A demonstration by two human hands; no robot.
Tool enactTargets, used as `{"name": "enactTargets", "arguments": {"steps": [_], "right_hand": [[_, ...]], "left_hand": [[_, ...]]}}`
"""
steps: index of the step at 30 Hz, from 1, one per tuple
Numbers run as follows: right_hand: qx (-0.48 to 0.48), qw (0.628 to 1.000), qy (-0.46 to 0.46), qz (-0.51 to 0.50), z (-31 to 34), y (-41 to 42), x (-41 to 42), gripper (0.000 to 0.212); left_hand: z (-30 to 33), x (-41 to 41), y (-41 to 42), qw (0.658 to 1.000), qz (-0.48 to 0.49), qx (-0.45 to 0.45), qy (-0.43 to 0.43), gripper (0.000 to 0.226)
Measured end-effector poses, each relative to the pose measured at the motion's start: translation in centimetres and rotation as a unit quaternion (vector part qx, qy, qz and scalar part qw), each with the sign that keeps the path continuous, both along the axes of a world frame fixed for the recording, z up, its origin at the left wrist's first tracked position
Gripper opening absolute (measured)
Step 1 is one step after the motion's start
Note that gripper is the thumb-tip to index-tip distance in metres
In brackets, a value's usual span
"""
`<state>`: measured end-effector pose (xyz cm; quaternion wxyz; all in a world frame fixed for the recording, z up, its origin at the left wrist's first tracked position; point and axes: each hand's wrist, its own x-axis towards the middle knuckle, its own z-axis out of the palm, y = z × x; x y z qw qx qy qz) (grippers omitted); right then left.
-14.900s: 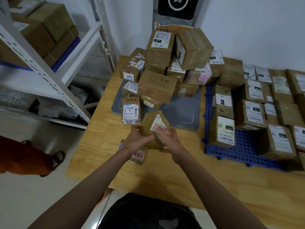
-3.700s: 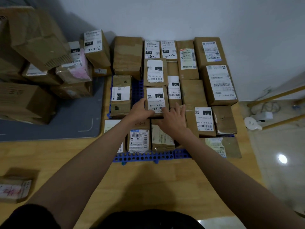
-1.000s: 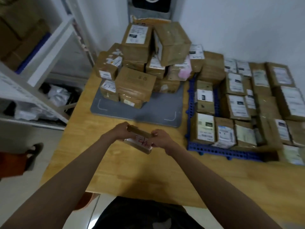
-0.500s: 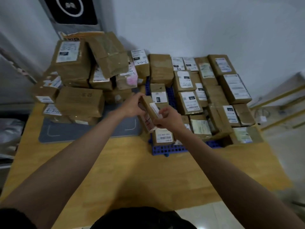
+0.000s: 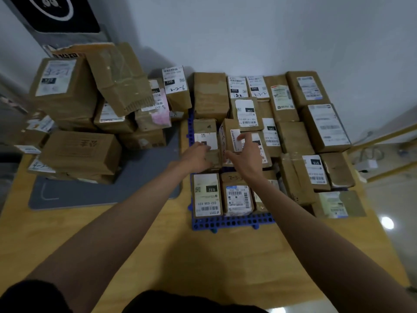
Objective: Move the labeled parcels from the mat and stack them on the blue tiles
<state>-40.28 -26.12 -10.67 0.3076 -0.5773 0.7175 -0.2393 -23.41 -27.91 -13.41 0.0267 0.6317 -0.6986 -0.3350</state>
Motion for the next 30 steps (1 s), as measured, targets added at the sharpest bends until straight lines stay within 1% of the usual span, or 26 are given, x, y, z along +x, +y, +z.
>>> {"name": "enactTargets", "arguments": {"steps": [3, 6, 10, 12, 15, 18, 20, 21, 23, 25, 28, 30], "right_hand": [[0.008, 1.000, 0.027, 0.000, -1.8, -1.3, 0.1, 0.050], [0.025, 0.998, 0.060, 0.010, -3.1, -2.3, 0.2, 0.051], [0.053, 0.993, 0.098, 0.037, -4.3, -2.8, 0.4, 0.051], [0.084, 0.989, 0.110, 0.047, -4.8, -2.9, 0.4, 0.051], [0.137, 0.977, 0.146, 0.077, -5.2, -2.8, 0.4, 0.045], [0.143, 0.970, 0.168, 0.097, -4.9, -2.8, 0.3, 0.034], [0.137, 0.969, 0.176, 0.103, -4.3, -2.8, 0.2, 0.034], [0.132, 0.970, 0.176, 0.104, -4.0, -2.7, 0.1, 0.036], [0.122, 0.971, 0.176, 0.110, -3.1, -2.6, 0.0, 0.040], [0.118, 0.969, 0.179, 0.121, -2.4, -2.3, 0.0, 0.038], [0.105, 0.967, 0.182, 0.143, -1.6, -1.7, 0.1, 0.033], [0.102, 0.963, 0.177, 0.177, -1.1, -1.2, 0.4, 0.032]], "left_hand": [[-1.6, -0.8, -0.4, 1.000, -0.016, 0.018, -0.017, 0.055], [-2.7, -1.2, -0.6, 0.999, -0.020, 0.022, -0.026, 0.051], [-3.9, -1.2, -0.4, 0.993, -0.047, 0.074, -0.079, 0.046], [-4.2, -1.1, -0.2, 0.991, -0.051, 0.080, -0.092, 0.041], [-4.2, -1.1, -0.1, 0.992, -0.055, 0.072, -0.084, 0.039], [-3.8, -0.8, -0.3, 0.992, -0.062, 0.080, -0.071, 0.039], [-3.6, -0.7, -0.4, 0.993, -0.060, 0.083, -0.064, 0.035], [-3.4, -0.6, -0.4, 0.993, -0.057, 0.081, -0.061, 0.036], [-3.0, -0.5, -0.1, 0.995, -0.047, 0.073, -0.054, 0.049], [-2.3, -0.2, 0.3, 0.996, -0.035, 0.060, -0.048, 0.057], [-1.0, 1.0, 1.0, 0.997, -0.028, 0.053, -0.039, 0.058], [0.2, 2.0, 1.6, 0.998, -0.028, 0.051, -0.032, 0.053]]}}
